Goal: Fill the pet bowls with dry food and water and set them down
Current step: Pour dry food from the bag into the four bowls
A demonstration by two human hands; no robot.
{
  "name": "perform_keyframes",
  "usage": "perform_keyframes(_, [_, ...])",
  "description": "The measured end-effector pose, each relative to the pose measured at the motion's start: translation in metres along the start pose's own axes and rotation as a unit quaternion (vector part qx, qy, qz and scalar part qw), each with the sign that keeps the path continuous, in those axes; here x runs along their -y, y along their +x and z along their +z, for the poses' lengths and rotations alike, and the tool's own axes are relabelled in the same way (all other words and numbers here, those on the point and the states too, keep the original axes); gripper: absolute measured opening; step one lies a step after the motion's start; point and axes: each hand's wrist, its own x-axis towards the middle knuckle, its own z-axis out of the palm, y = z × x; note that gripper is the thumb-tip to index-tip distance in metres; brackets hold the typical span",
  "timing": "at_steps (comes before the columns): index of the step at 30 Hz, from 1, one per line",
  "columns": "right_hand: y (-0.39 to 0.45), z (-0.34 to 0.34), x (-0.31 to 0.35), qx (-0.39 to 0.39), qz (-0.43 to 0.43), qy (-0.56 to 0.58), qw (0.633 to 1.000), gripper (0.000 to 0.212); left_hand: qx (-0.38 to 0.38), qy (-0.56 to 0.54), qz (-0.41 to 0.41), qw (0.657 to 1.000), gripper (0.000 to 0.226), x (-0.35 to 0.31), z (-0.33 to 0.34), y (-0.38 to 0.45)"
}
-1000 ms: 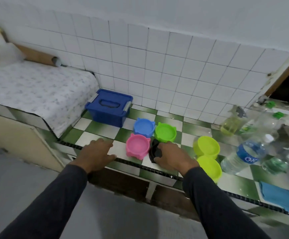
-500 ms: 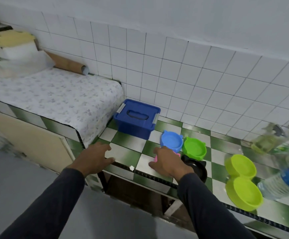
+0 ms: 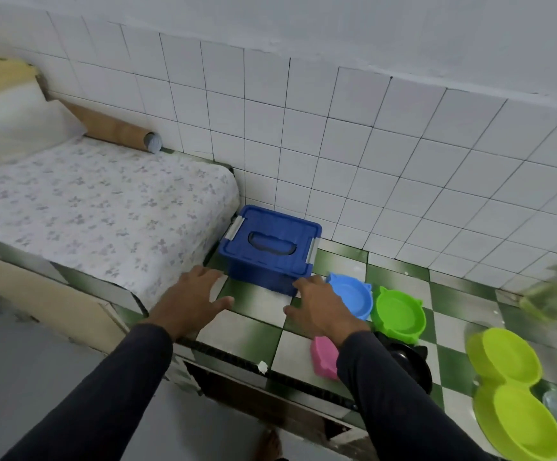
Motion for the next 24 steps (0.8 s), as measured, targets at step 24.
perform_keyframes(24, [0.134, 0.016, -0.026, -0.073, 0.106, 0.122, 0.984, 0.055, 0.010, -0.086, 0.032, 0.996, 0.060, 0.032, 0.025, 0.177])
